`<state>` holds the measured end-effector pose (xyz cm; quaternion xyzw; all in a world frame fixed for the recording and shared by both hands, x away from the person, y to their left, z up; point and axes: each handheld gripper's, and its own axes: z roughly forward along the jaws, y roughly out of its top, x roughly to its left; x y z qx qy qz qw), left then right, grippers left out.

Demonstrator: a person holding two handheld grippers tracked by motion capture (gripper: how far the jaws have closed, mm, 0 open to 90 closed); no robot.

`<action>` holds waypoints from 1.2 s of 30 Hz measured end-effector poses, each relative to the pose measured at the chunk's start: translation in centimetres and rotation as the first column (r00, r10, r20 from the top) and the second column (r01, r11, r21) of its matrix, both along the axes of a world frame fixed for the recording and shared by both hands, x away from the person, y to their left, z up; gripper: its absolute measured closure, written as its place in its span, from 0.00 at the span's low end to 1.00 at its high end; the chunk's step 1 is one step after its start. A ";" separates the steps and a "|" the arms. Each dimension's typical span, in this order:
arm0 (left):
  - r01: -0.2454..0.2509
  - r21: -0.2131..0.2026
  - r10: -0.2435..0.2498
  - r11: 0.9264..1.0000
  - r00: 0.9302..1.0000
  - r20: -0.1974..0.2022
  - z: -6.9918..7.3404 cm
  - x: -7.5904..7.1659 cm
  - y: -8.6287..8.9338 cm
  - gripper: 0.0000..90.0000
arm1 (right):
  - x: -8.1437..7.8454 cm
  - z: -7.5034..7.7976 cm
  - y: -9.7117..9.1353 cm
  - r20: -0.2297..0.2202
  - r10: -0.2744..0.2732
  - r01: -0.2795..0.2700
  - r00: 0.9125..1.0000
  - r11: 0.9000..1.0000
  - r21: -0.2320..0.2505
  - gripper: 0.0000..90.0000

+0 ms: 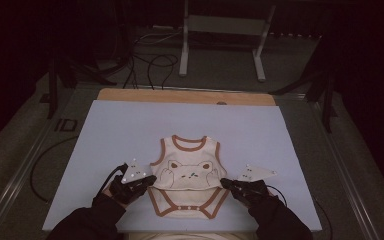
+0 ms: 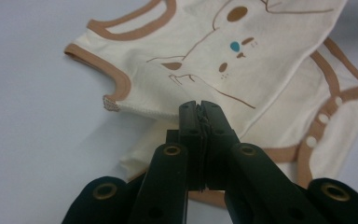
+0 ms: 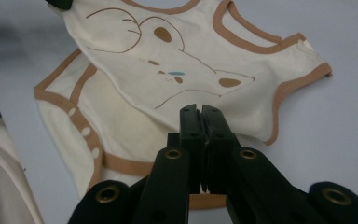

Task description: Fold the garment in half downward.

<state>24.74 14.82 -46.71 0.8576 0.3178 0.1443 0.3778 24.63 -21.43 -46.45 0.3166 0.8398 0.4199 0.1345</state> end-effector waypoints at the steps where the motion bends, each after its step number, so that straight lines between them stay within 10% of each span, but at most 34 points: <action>1: 0.001 0.002 -0.001 1.000 1.000 0.002 0.0 -0.1 0.0 0.99 | -0.2 -0.1 -0.2 -0.006 0.002 -0.002 1.000 1.000 0.001 0.99; 36: 0.017 0.017 -0.014 1.000 0.989 -0.148 -4.0 -2.9 0.1 0.99 | -2.7 -3.8 -1.2 -0.157 0.029 -0.035 0.987 0.999 -0.039 0.99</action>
